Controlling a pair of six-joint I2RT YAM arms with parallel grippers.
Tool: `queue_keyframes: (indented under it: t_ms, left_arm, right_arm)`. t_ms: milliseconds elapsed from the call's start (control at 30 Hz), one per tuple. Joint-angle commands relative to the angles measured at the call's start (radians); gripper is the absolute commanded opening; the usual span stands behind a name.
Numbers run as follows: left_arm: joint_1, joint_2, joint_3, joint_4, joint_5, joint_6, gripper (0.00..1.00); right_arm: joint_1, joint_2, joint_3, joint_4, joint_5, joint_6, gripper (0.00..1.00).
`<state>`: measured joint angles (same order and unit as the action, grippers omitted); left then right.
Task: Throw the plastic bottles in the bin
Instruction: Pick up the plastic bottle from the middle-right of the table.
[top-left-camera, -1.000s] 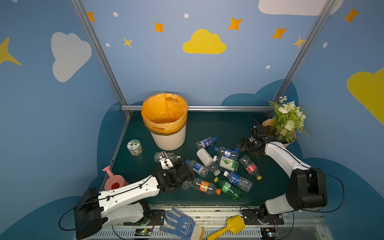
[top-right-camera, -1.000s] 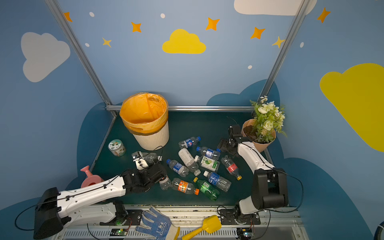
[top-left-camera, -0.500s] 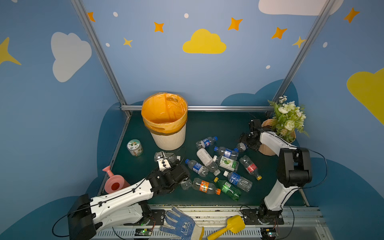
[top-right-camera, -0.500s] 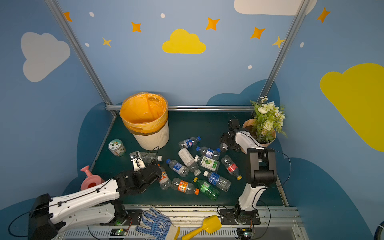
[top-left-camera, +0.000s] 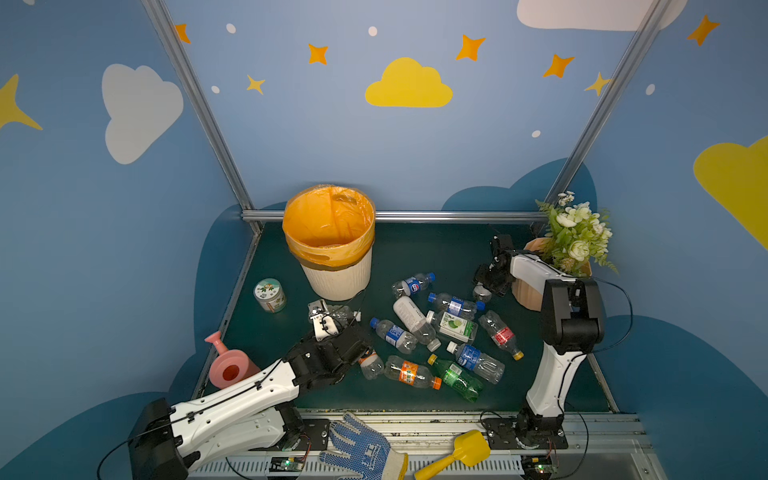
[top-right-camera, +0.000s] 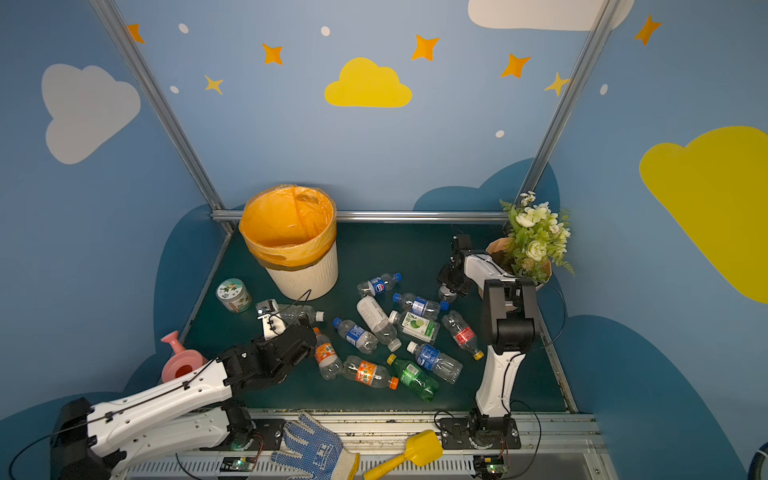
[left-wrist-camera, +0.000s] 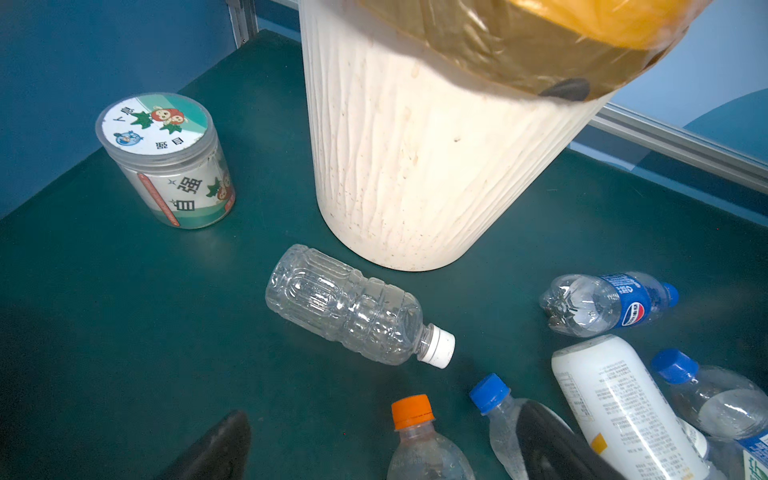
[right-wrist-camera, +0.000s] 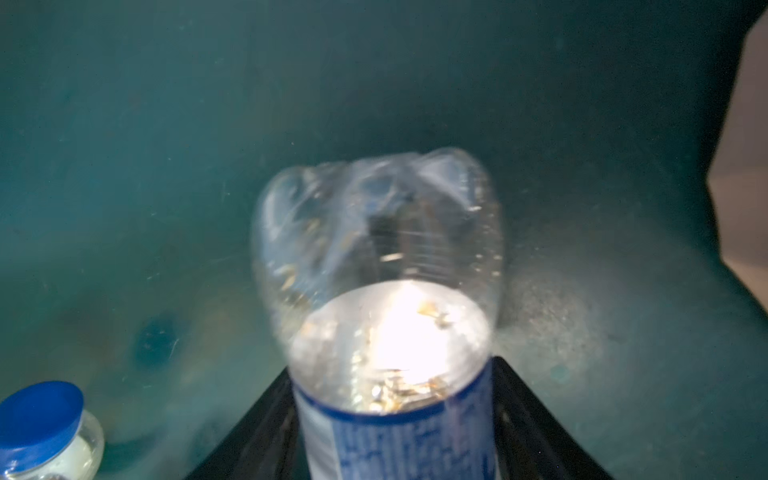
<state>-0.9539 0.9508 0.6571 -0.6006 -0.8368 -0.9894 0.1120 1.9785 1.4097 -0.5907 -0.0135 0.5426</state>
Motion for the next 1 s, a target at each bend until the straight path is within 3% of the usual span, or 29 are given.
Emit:
queue_keyframes:
  t_ms: [0, 267, 400, 600, 800, 967]
  left_arm:
    - [0.013, -0.016, -0.007, 0.003, 0.001, 0.035, 1.0]
    - [0.055, -0.121, -0.023, -0.03, -0.029, 0.058, 1.0]
    - [0.077, -0.188, -0.036, -0.08, -0.07, 0.003, 1.0]
    - [0.145, -0.304, -0.084, -0.074, -0.053, -0.003, 1.0]
    - [0.24, -0.343, -0.085, -0.116, 0.014, -0.002, 1.0]
    - [0.3, -0.337, -0.092, -0.087, 0.091, 0.015, 1.0]
  right_arm:
    - [0.007, 0.025, 0.033, -0.026, -0.038, -0.018, 0.64]
    - [0.01, -0.091, 0.013, 0.036, -0.083, -0.031, 0.49]
    - [0.011, -0.214, 0.013, 0.082, -0.115, -0.064, 0.51]
    - [0.018, -0.434, 0.009, 0.268, -0.292, -0.074, 0.54]
    - [0.122, -0.582, 0.031, 0.556, -0.33, 0.035, 0.56]
    - [0.269, -0.504, 0.158, 0.743, -0.339, 0.094, 0.59]
